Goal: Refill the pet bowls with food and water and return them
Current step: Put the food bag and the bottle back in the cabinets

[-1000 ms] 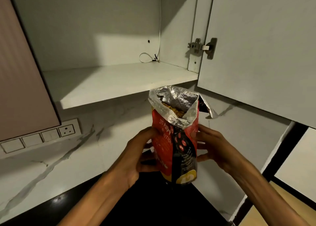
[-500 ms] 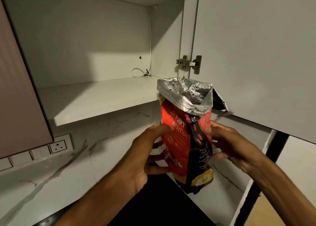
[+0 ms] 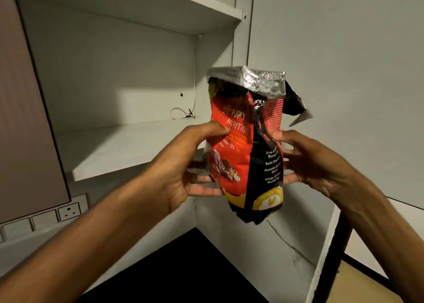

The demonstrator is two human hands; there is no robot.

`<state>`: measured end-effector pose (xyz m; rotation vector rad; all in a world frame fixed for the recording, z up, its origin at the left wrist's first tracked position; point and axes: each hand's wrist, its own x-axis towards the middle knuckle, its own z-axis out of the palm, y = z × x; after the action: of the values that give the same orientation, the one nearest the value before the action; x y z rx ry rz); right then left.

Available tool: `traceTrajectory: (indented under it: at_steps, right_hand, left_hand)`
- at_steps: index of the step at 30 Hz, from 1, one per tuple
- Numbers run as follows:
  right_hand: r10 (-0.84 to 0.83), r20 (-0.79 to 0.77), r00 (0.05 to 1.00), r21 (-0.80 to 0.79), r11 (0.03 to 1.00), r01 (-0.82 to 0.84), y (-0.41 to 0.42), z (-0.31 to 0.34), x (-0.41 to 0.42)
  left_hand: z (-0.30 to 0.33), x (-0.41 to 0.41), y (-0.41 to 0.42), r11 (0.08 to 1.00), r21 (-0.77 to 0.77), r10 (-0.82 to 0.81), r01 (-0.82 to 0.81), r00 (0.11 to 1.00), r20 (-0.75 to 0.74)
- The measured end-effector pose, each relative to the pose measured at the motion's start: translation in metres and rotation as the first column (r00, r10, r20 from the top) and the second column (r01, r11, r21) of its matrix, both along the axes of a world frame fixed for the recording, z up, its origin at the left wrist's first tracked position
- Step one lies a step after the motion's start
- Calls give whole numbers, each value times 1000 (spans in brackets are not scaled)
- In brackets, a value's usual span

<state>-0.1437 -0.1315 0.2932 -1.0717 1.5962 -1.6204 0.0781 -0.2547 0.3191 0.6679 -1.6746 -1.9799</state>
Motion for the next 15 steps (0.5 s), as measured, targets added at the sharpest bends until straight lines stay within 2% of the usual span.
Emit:
traceTrajectory:
  at_steps: [2, 7, 15]
  right_hand:
    - [10, 9, 1000, -29, 1000, -10, -2, 12, 1]
    - [38, 19, 999, -83, 996, -36, -21, 36, 1]
    - [44, 20, 999, -109, 993, -41, -75, 57, -1]
  left_hand:
    - [14, 0, -2, 999, -32, -31, 30, 999, -13]
    - [39, 5, -15, 986, -149, 77, -75, 997, 5]
    - [67, 4, -49, 979, -143, 151, -142, 987, 58]
